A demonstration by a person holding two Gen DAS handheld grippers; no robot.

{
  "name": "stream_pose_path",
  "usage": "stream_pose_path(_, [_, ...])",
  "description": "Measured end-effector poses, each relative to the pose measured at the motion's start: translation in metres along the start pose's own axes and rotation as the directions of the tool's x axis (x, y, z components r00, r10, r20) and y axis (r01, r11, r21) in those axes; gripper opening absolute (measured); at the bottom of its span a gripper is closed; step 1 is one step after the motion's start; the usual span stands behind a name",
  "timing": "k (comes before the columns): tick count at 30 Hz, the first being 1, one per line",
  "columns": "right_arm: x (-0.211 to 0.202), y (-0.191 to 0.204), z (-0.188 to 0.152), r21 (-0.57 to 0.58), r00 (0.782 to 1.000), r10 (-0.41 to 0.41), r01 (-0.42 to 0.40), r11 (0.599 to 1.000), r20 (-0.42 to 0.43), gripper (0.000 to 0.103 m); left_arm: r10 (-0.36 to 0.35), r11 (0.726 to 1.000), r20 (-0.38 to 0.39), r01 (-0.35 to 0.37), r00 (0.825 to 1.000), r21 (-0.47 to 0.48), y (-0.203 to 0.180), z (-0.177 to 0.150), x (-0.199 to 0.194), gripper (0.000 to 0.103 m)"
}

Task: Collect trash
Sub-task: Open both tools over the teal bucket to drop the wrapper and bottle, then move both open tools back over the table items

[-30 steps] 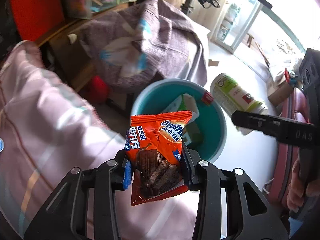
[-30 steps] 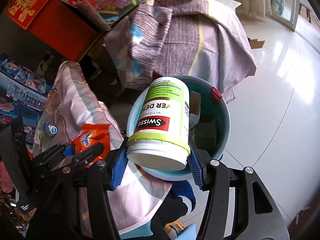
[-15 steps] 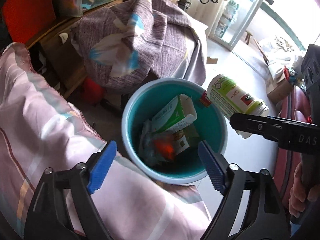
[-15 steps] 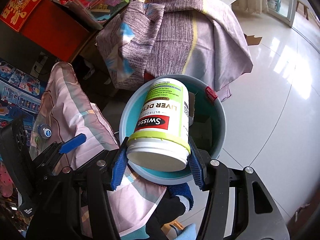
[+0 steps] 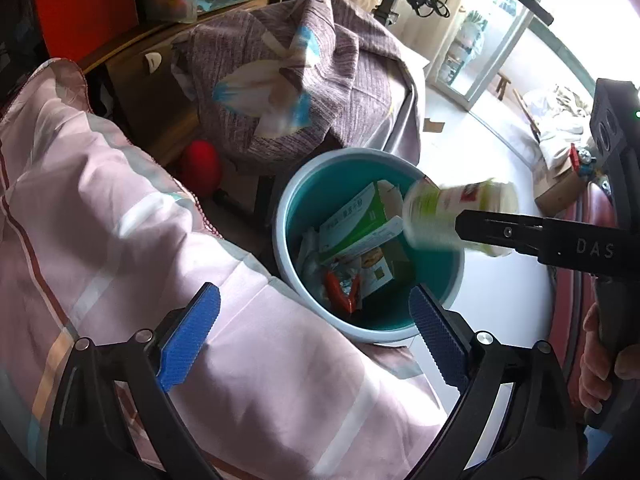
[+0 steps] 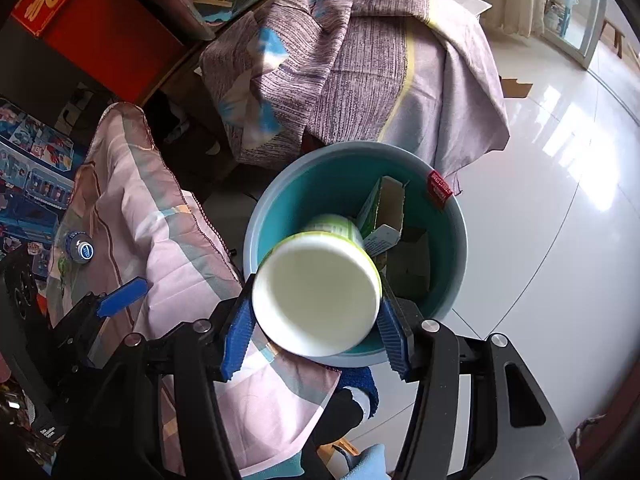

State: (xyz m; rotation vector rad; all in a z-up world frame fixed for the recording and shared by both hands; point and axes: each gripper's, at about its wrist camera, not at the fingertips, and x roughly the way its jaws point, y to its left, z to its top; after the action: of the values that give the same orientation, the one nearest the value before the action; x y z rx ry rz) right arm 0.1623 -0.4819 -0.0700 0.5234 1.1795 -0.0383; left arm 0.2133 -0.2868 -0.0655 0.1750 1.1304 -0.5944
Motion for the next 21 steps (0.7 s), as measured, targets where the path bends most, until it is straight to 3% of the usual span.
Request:
stream_pose_path(8, [-0.004,0.007,-0.001,0.013,1.000,-0.027,0.027,1.000,0.005,0.074,-0.007,1.000,0.017,0.007,1.000,-0.005,0.007,-0.005,-0.011,0.096])
stream_pose_path(21, [-0.007,0.034,-0.010,-0.010,0.999,-0.047,0.047,0.999,-0.023,0.080,-0.013,0.999,0.037,0.015,0.999,-0.049,0.025,-0.018,-0.030,0.096])
